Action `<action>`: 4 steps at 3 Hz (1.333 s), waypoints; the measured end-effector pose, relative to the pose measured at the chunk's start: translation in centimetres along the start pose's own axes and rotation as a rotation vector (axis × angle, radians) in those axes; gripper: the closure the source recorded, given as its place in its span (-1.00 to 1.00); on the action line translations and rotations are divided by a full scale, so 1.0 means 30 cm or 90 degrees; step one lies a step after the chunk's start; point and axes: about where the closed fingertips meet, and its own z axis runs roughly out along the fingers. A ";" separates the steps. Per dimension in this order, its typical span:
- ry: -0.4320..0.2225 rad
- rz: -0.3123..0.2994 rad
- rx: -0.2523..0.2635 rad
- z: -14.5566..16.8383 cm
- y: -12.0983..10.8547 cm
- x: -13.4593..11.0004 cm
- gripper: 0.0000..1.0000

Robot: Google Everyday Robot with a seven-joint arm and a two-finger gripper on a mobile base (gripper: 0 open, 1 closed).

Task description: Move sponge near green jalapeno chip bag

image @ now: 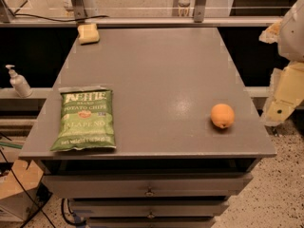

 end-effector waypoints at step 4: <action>-0.136 -0.038 0.073 -0.027 -0.085 -0.191 -1.00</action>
Offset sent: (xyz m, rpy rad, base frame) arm 0.0024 -0.0085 0.0111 0.0483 -0.0375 -0.0031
